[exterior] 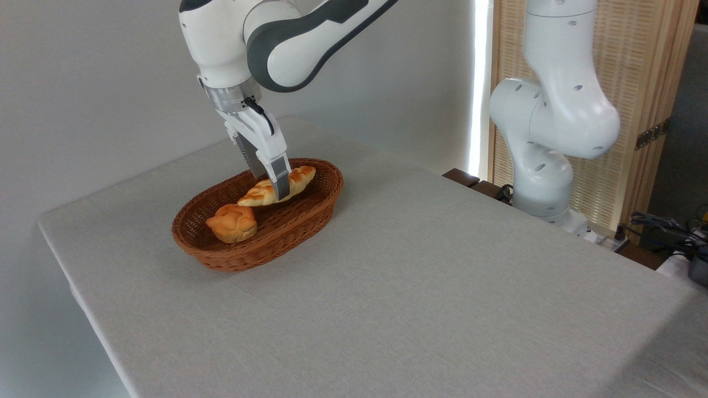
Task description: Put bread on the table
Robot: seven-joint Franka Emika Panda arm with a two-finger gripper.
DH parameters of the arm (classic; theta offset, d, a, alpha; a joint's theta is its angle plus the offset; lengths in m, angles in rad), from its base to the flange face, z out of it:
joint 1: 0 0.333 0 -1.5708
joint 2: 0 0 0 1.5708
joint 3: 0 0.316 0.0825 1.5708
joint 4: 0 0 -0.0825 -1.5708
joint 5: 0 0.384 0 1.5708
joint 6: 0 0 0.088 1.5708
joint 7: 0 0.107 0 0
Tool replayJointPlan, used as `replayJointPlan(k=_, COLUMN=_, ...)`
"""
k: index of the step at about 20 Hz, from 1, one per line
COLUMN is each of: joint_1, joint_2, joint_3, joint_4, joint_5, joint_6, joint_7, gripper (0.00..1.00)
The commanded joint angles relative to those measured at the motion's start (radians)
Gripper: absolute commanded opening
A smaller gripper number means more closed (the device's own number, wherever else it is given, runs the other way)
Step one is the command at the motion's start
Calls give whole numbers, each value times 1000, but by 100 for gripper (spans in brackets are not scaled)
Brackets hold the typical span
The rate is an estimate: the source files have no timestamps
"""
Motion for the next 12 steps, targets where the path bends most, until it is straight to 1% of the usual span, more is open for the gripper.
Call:
replayJointPlan(k=1, joint_1=-2, joint_2=-8, joint_3=1, joint_4=-12, joint_5=-23, joint_6=28, joint_7=-13, gripper=100)
replayJointPlan(k=6, joint_1=-4, joint_2=-3, joint_3=-2, joint_4=-21, joint_5=-23, joint_6=28, joint_7=-13, gripper=100)
replayJointPlan(k=8, joint_1=-13, joint_2=-2, joint_3=-7, joint_4=-32, joint_5=-23, joint_6=43, joint_7=-13, gripper=100)
replayJointPlan(k=12, joint_1=-13, joint_2=0, joint_3=-10, joint_4=-44, joint_5=-23, joint_6=59, joint_7=-13, gripper=100)
